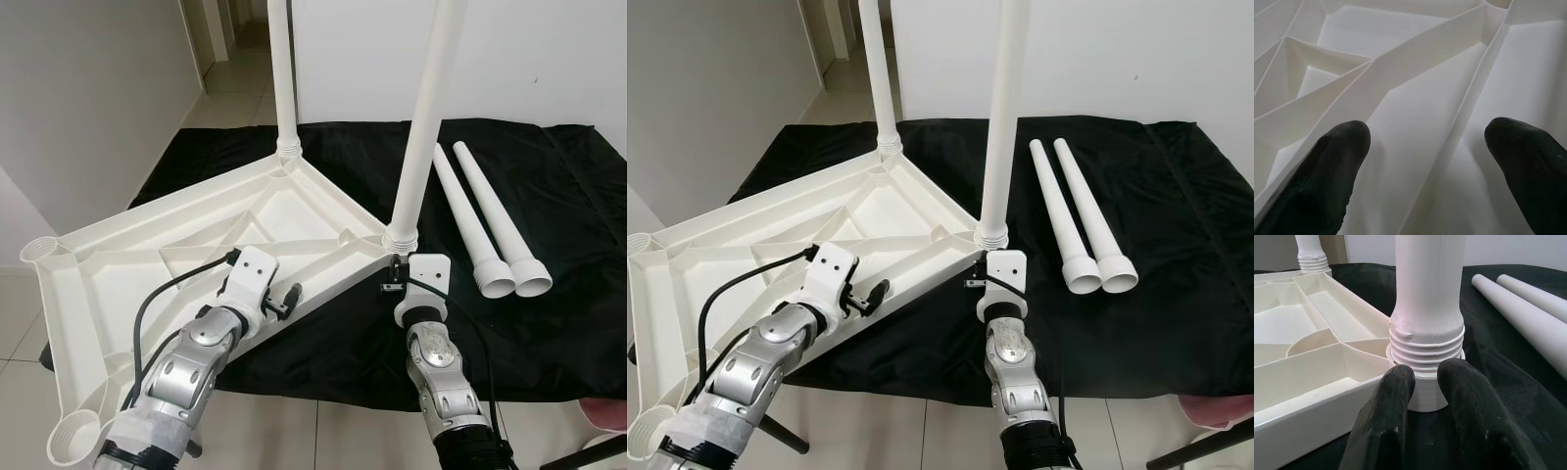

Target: Building children table

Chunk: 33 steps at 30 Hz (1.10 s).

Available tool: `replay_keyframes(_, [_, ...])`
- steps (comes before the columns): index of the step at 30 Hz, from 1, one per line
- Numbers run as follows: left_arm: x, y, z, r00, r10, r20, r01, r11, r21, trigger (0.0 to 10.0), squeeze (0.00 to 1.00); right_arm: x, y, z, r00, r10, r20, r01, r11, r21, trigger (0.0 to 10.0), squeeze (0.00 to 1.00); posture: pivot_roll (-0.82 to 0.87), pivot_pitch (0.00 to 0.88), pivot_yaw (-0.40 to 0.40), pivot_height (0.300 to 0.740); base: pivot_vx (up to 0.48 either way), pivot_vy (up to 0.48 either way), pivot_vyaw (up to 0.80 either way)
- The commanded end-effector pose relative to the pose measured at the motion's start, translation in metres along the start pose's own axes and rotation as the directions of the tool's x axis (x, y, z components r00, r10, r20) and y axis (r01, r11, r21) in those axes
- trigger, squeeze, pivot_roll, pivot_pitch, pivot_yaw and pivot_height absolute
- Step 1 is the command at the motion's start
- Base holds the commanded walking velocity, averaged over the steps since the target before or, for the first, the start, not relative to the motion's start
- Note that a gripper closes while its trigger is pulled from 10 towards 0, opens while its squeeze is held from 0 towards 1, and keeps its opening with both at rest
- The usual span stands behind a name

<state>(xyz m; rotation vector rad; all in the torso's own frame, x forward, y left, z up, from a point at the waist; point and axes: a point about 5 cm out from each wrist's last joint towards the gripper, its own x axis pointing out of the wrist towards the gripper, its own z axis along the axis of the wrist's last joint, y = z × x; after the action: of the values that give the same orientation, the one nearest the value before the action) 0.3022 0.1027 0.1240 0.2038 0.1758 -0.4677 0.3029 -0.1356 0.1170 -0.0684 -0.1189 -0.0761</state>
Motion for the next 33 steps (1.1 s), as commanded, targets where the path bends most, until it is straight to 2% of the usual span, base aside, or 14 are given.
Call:
replay_keyframes(1, [0.000,0.008,-0.007,0.993,0.107,-0.043,-0.106,0.994,0.007,10.0,0.00,-0.002,0.004,-0.001,1.000,0.010,-0.010,-0.010,1.000,0.000,10.0,0.00,-0.04,0.043,0.071,0.740,0.000,0.000,0.00])
replay_keyframes(24, [0.000,0.010,-0.007,0.992,0.115,-0.060,-0.115,0.993,0.004,10.0,0.00,-0.002,0.005,-0.001,1.000,0.008,-0.010,-0.008,1.000,0.001,10.0,0.00,-0.04,0.042,0.075,0.740,0.000,0.000,0.00])
replay_keyframes(30, [0.000,0.010,0.004,0.992,0.121,0.019,-0.120,0.991,-0.057,10.0,0.00,-0.002,0.005,0.000,1.000,0.007,-0.007,-0.007,1.000,0.003,10.0,0.00,-0.04,0.039,0.073,0.740,0.000,0.000,0.00])
replay_keyframes(31, [-0.001,0.008,0.017,0.990,0.096,0.105,-0.087,0.992,-0.091,10.0,0.00,-0.002,0.005,0.000,1.000,0.006,-0.005,-0.006,1.000,0.004,10.0,0.00,-0.04,0.039,0.073,0.740,0.000,0.000,0.00])
replay_keyframes(33, [-0.001,0.008,0.017,0.990,0.096,0.105,-0.087,0.992,-0.091,10.0,0.00,-0.002,0.005,0.000,1.000,0.006,-0.005,-0.006,1.000,0.004,10.0,0.00,-0.04,0.039,0.073,0.740,0.000,0.000,0.00])
